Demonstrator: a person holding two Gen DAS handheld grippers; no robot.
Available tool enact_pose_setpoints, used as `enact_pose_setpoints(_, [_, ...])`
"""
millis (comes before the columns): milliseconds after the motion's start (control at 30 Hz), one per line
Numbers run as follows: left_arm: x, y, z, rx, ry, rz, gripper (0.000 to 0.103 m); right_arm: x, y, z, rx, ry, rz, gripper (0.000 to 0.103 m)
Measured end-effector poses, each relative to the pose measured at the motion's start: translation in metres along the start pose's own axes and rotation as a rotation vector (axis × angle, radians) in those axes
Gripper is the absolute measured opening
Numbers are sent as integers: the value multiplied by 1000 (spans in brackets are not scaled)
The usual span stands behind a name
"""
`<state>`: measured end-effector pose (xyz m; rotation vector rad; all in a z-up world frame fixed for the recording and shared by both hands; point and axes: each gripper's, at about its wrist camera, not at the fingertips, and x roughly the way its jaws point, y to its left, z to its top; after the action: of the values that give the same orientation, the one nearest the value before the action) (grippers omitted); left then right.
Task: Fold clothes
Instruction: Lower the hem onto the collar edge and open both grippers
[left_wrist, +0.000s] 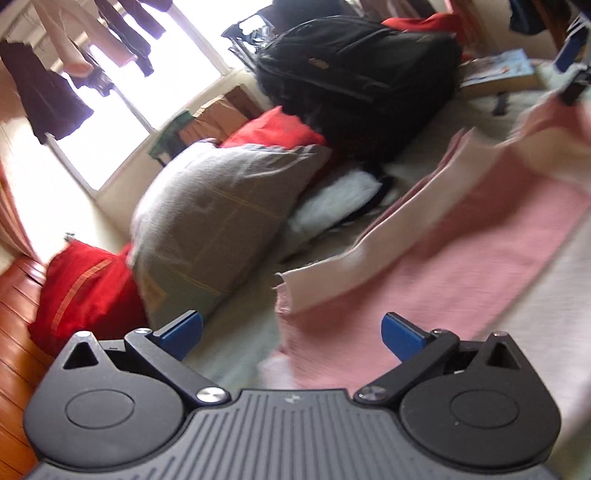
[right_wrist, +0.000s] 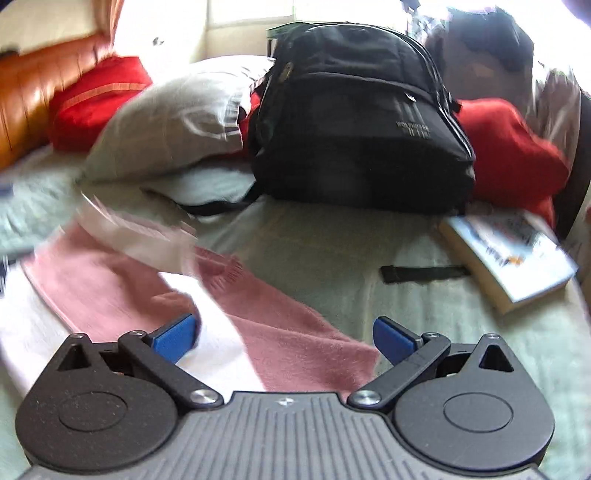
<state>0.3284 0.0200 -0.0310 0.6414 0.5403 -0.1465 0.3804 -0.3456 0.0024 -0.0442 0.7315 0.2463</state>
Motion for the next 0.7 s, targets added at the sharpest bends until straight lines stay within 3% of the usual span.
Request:
enact_pose_setpoints(167, [-37, -25, -13, -59, -29, -162, 102, -25, -4, -12, 105, -24, 227, 103])
enact_pose_setpoints(333, [-62, -44, -17, -68, -54, -222, 102, -33, 12, -40, 96, 28, 475, 103])
enact_pose_setpoints(467, [-74, -56, -18, -64, -52, -242, 102, -4, 28, -55, 67, 135, 472, 103])
enact_pose_setpoints(533, [-78, -59, -20, -63, -56, -254, 102, 7, 28, -54, 76, 141, 461, 103])
enact_pose_setpoints(700, [-86, -65, -26, -57, -46, -260, 102, 11, -3, -40, 179, 42, 444, 103])
